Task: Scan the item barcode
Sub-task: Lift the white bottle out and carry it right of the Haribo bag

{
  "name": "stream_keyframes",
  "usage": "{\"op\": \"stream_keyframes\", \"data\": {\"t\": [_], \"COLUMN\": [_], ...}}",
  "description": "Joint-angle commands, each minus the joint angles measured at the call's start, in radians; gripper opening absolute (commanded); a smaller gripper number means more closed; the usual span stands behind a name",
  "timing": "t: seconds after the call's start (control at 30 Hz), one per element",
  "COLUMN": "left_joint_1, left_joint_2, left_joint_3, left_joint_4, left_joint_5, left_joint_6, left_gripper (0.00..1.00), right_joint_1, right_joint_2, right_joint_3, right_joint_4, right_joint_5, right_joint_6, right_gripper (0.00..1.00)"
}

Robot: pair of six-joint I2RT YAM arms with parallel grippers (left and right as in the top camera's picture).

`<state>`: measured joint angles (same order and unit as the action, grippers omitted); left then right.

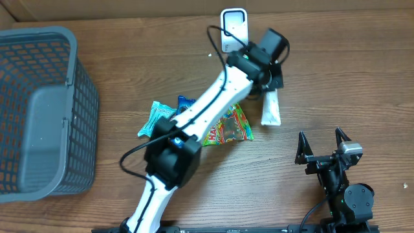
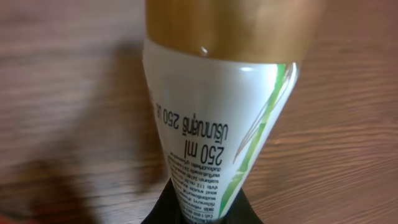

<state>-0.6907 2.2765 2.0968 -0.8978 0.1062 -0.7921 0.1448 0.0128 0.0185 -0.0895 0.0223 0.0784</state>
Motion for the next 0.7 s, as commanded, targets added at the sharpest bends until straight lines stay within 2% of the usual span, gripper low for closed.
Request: {"op": "stream_keyframes", "data": {"t": [0.0, 0.2, 0.3, 0.37, 0.4, 0.47, 0.53, 0.67], "left_joint_1": [-0.013, -0.032, -0.032, -0.032, -0.032, -0.032, -0.030, -0.019], "left_joint_2": [0.042, 0.059, 0.059, 0.059, 0.059, 0.057, 0.050, 0.008], "left_joint_3": [0.010, 0.011, 0.011, 0.011, 0.011, 0.012, 0.018, 0.079], "left_joint_4": [0.005, 0.020, 0.019, 0.019, 0.019, 0.015, 0.019, 0.004], "left_joint_5": [0.032, 0.055, 0.058, 0.066, 0.074, 0.082, 0.082, 0.064], "left_joint_6": [-0.063, -0.037, -0.003, 0.039, 0.054, 0.064, 0.072, 0.174], "left_gripper": [0.04, 0.05, 0.46, 0.65, 0.70, 0.73, 0.72, 0.68], "right_joint_1": [0.004, 0.004, 0.004, 0.004, 0.004, 0.004, 0.004, 0.004], "right_joint_2": [-0.010, -0.010, -0.010, -0.010, -0.010, -0.010, -0.010, -0.010], "right_joint_3": [-0.011, -0.011, -0.011, -0.011, -0.011, -0.011, -0.011, -0.011], "right_joint_4": [0.008, 0.008, 0.008, 0.008, 0.008, 0.008, 0.008, 0.008], "right_joint_5": [-0.006, -0.006, -0.006, -0.006, -0.006, -0.006, -0.006, -0.006], "right_joint_6": [-0.001, -0.001, -0.001, -0.001, -0.001, -0.001, -0.001, -0.001], "right_gripper": [1.00, 1.00, 1.00, 1.00, 1.00, 1.00, 1.00, 1.00]}}
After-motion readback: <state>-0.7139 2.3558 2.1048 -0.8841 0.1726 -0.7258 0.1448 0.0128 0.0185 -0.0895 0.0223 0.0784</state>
